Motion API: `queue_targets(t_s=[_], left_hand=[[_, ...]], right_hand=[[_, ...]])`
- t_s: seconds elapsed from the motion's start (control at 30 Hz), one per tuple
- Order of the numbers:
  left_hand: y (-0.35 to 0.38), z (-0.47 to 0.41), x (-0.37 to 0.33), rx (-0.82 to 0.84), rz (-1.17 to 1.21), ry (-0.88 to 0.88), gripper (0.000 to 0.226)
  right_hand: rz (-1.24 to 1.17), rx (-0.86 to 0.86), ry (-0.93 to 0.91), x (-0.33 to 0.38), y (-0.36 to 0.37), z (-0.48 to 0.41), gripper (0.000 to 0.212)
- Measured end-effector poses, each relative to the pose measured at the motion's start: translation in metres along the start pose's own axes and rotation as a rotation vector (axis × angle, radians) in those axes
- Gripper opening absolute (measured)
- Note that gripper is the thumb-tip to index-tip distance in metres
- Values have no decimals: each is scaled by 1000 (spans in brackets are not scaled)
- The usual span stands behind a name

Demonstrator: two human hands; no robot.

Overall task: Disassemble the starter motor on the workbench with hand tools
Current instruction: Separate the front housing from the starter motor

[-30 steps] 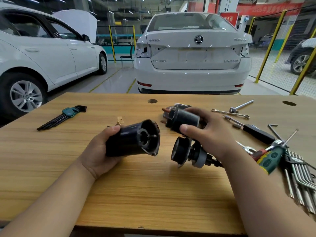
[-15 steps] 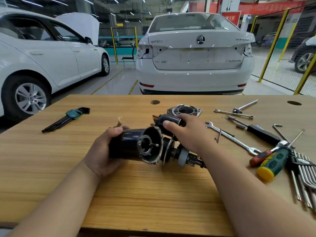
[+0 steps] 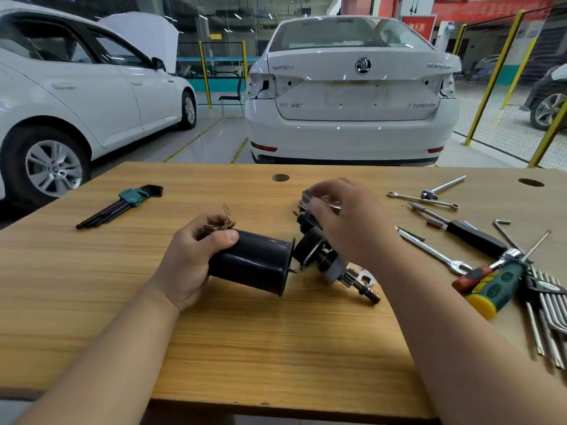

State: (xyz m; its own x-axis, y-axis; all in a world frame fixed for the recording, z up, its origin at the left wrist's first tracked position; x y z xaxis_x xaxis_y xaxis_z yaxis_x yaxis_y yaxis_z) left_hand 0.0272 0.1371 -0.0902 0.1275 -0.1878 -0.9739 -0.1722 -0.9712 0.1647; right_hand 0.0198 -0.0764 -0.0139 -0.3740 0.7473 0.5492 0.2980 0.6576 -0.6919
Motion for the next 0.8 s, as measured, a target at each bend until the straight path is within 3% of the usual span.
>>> queue_targets(t_s=[0.07,0.13,0.2,0.27,0.37,0.53,0.67,0.8], left_hand=[[-1,1,-2,-11,-37,13,36],[1,1,-6,5,-52,42,38],[0,1,-11,13,-73,80,37],[-4,1,-17,18,-106,117,35],[-13,1,-24,18,-133,155,40],[-13,0,-38,20,-118,202,69],[-7,-3,-42,11,-65,196,95],[5,6,-23,41,-130,109,107]], right_hand=[[4,146,-186,48,12,14,61],[205,319,-278,76,41,28,83],[426,389,-305,85,70,34,85],[485,372,-281,90,86,35,75],[378,287,-216,91,91,34,62],[193,173,-158,82,89,39,73],[-353,252,67,58,103,49,76],[-491,291,54,56,108,55,75]])
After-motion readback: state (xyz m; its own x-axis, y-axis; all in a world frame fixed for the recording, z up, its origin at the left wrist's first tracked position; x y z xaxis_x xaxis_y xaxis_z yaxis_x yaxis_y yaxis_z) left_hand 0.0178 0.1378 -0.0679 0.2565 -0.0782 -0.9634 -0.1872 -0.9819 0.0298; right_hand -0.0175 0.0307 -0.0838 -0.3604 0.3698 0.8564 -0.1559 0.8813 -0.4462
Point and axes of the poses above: each hand's wrist, its own z-axis away from the middle knuckle, its own y-axis out of the palm, x = y × z, the point moved 10 cm from there along -z, towards the middle knuckle
